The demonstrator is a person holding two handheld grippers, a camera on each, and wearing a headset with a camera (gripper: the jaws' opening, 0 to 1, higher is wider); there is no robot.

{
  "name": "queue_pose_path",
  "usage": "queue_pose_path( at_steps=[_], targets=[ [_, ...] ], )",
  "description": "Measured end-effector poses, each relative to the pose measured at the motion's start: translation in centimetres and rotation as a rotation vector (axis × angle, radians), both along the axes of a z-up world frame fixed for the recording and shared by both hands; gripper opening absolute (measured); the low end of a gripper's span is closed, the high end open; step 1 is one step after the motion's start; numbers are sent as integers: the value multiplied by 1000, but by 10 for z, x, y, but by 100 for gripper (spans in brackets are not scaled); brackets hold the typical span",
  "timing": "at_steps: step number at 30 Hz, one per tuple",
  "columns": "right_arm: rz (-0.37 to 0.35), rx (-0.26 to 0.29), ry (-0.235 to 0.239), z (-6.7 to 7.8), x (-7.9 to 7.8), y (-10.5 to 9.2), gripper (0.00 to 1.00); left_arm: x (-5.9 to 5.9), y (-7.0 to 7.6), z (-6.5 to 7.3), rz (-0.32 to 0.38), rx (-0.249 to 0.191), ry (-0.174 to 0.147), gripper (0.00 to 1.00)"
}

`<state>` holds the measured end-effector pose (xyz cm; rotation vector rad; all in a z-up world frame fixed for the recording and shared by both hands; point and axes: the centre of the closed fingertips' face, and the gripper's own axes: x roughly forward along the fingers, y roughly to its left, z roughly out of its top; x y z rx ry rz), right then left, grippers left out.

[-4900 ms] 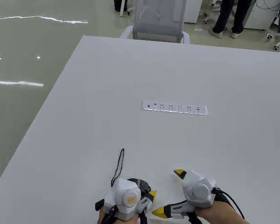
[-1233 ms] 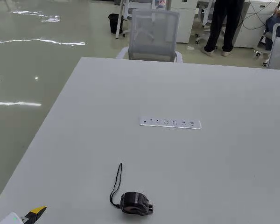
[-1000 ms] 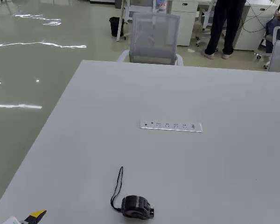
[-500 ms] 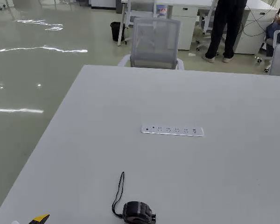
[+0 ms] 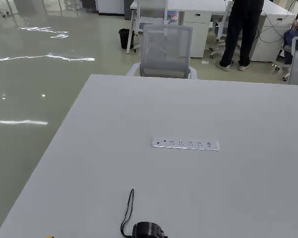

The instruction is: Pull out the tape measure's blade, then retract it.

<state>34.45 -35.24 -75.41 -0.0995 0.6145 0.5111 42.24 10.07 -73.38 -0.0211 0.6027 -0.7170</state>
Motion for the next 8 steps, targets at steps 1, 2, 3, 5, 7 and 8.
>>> queue_pose_path(
  at_steps=[1, 2, 3, 5, 7, 8],
  targets=[
    [-1, 1, 0, 0, 0, 0, 100, 0, 0, 0, -1, 1, 0, 99],
    [-2, 3, 0, 1, 0, 0, 100, -1, -1, 0, -1, 0, 1, 99],
    [-1, 3, -5, 0, 0, -1, 100, 0, -1, 0, 1, 0, 0, 99],
    [-4, 3, -5, 1, -1, -1, 100, 0, 0, 0, 4, 3, -2, 99],
    [-4, 2, -4, 0, -1, -2, 100, 0, 0, 1, 6, 0, -2, 99],
    [-5, 0, -1, 0, -1, -2, 100, 0, 0, 0, 5, 2, -3, 99]
  ],
)
